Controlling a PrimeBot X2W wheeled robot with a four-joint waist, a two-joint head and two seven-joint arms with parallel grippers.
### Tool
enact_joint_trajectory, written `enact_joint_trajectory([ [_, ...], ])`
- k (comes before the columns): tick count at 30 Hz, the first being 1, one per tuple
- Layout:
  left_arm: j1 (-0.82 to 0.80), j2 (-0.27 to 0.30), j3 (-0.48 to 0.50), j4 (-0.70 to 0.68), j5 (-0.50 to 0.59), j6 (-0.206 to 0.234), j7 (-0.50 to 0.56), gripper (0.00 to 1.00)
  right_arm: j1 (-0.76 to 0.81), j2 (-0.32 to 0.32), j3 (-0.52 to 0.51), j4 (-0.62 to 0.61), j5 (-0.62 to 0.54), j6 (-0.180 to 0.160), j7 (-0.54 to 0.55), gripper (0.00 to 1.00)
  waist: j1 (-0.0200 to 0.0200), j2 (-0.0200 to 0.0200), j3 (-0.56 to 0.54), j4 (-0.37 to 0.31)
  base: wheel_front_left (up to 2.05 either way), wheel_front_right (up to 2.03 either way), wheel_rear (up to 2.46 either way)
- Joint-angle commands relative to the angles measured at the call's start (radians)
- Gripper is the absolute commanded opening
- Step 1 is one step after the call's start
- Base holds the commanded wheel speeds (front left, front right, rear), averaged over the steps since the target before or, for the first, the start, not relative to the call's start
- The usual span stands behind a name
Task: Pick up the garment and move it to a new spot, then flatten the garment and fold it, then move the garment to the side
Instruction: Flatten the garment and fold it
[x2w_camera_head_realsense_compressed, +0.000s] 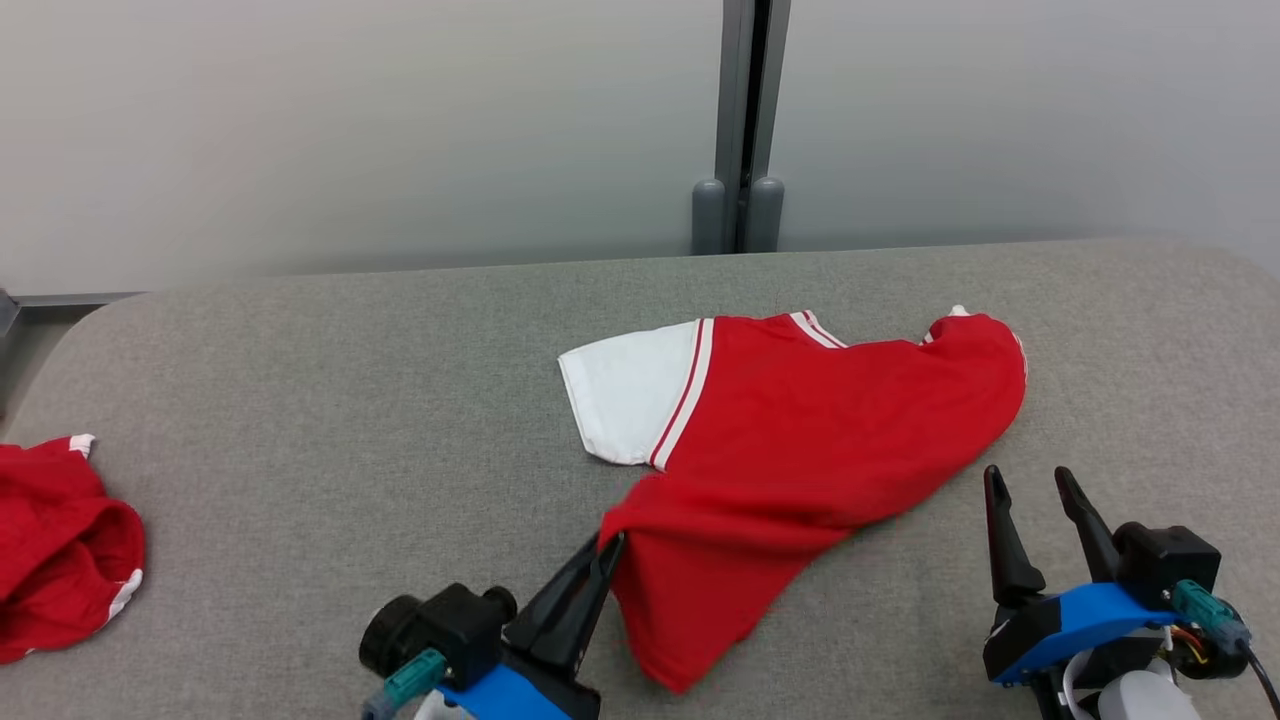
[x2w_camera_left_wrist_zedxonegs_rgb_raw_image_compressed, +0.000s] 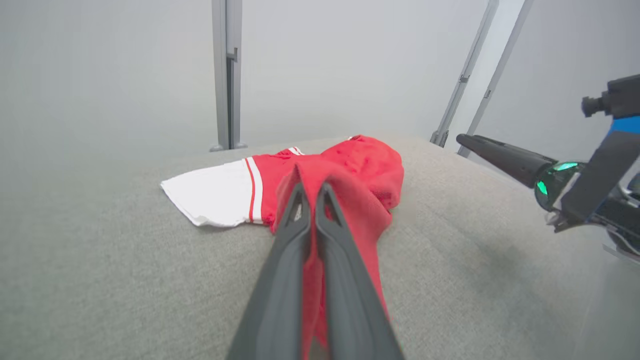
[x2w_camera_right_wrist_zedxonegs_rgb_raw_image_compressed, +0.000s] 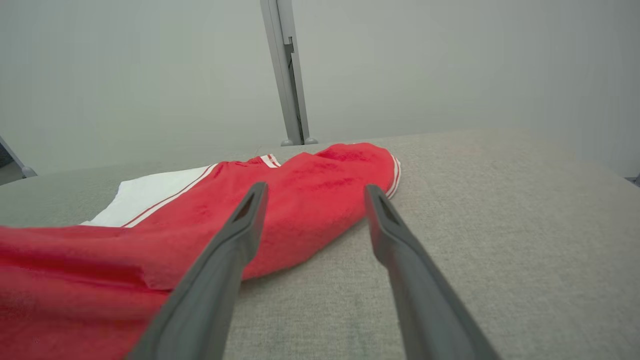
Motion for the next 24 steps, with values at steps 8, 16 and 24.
enact_joint_trajectory([
  [8, -0.119, 0.002, 0.065, -0.205, 0.1, 0.003, -0.001, 0.0, 0.02, -0.002, 0.002, 0.016, 0.022, 0.0, -0.001, 1.0, 0.0, 0.0, -0.019, 0.018, 0.0, 0.0, 0.0],
  [16, -0.244, 0.057, 0.135, -0.229, 0.124, 0.003, -0.001, 0.0, 0.026, -0.002, 0.002, 0.016, 0.038, 0.0, -0.001, 1.0, 0.0, 0.0, -0.024, 0.025, 0.0, 0.0, 0.0],
  [24, -0.363, 0.182, 0.192, 0.053, 0.056, 0.003, 0.041, 0.0, -0.015, -0.002, 0.048, 0.004, 0.061, 0.0, -0.001, 1.0, 0.0, 0.0, 0.041, -0.009, 0.0, 0.0, 0.0],
])
